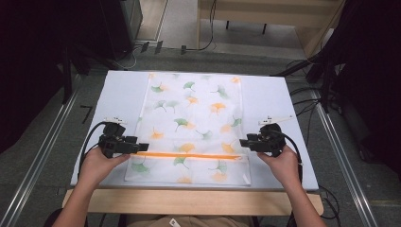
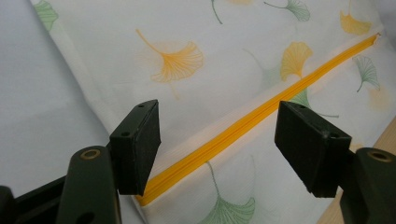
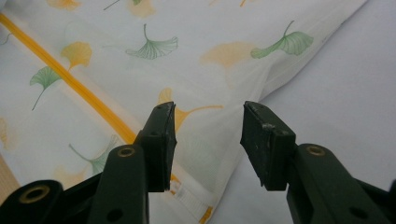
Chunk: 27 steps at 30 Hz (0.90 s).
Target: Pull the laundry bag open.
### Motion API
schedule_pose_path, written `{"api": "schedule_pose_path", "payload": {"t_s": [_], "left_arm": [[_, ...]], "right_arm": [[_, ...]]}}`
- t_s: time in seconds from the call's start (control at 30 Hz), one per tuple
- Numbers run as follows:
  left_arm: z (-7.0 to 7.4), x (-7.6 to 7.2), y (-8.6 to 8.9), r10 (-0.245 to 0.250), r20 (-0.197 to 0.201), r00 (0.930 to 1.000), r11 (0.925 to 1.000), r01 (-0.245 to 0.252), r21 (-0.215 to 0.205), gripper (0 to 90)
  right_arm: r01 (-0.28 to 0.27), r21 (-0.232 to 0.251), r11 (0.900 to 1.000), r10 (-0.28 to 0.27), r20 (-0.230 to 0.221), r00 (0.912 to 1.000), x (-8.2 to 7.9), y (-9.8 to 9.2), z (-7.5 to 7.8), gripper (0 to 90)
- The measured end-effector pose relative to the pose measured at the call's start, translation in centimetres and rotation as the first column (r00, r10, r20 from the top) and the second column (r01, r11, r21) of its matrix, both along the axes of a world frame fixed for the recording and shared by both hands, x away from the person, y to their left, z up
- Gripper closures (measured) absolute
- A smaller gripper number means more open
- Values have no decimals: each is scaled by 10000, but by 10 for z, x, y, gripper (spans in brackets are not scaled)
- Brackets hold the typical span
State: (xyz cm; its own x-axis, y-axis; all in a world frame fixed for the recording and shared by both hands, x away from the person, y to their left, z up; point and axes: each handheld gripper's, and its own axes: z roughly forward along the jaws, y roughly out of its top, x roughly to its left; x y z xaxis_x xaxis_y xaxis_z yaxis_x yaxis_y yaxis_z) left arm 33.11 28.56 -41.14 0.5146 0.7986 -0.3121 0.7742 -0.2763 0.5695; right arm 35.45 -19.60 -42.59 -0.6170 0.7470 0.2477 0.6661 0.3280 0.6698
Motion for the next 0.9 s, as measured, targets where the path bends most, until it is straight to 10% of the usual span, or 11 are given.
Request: {"api": "schedule_pose_path", "payload": {"t_s": [0.9], "left_arm": [[-3,13,-65,-1754,236,9842,9843,1748,242,333]], "right_arm": [[210,-657,9976,-260,-772,9967,-25,-12,-21,575]]}}
